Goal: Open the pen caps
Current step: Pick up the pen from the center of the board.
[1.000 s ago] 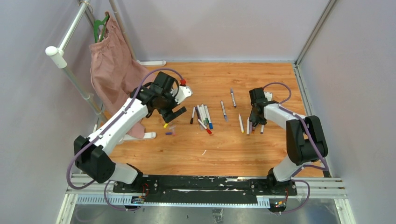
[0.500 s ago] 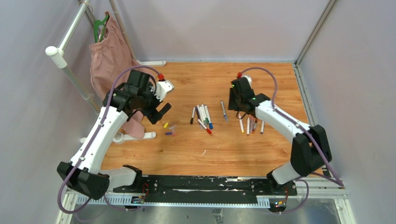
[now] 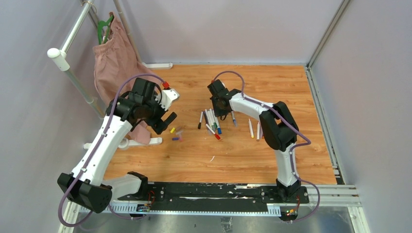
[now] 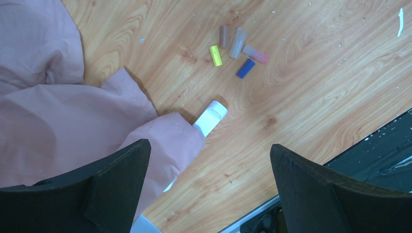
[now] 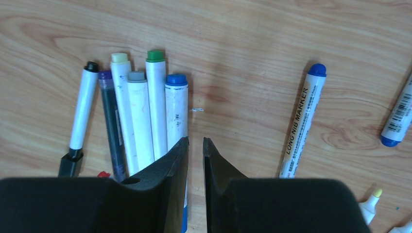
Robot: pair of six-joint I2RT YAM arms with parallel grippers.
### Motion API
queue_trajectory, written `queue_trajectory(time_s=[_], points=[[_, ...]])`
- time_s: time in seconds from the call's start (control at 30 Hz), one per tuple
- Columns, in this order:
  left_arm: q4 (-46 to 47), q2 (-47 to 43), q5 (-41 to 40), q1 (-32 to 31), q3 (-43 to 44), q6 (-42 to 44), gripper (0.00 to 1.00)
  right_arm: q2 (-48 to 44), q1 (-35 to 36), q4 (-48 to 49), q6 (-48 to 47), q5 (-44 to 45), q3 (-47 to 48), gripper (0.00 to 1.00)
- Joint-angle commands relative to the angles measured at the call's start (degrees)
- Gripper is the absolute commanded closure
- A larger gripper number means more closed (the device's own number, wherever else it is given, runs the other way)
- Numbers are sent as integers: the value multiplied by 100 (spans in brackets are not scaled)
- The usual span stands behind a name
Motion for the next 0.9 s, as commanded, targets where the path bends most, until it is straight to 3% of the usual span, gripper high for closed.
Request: queue_trajectory(time_s=[0.0, 0.33, 0.57, 0.87], points=[[-111, -216, -22, 15, -137, -43, 0, 227, 58, -370, -73, -76, 273, 79], [-107, -194, -118, 15, -287, -45, 0, 306, 56, -414, 31, 110, 69, 67], [-107, -180, -174, 15, -252, -53, 0, -314, 84, -372, 90, 249, 22, 67], [-108, -137, -241, 15, -244, -83, 0, -57, 287, -374, 61, 168, 152, 67]])
